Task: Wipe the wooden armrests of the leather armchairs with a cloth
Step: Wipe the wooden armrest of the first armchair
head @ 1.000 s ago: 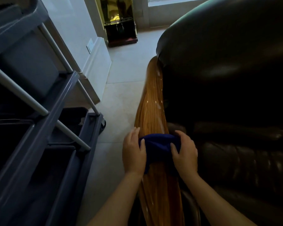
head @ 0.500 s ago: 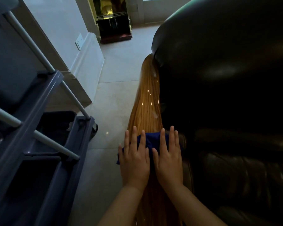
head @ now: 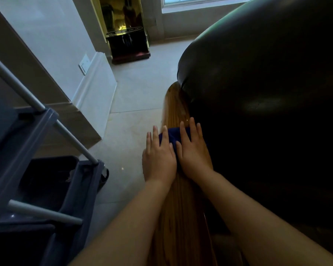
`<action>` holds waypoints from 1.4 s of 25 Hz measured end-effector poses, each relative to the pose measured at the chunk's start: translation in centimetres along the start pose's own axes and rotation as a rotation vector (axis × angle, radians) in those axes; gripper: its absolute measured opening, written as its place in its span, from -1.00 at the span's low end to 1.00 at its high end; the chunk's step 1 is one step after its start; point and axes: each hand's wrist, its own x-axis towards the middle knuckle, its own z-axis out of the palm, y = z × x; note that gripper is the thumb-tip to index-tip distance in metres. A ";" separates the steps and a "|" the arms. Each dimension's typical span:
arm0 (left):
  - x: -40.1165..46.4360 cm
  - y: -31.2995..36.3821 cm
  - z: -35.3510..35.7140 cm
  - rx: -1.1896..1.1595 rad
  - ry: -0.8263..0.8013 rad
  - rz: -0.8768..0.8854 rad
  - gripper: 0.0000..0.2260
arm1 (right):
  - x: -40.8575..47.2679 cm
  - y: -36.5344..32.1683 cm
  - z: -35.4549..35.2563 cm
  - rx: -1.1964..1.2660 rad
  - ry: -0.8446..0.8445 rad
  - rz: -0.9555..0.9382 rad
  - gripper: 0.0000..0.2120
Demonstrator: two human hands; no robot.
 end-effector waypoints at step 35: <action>-19.4 -1.8 -1.1 0.161 -0.042 0.124 -0.50 | -21.0 -0.6 -1.3 0.057 -0.084 -0.006 -0.39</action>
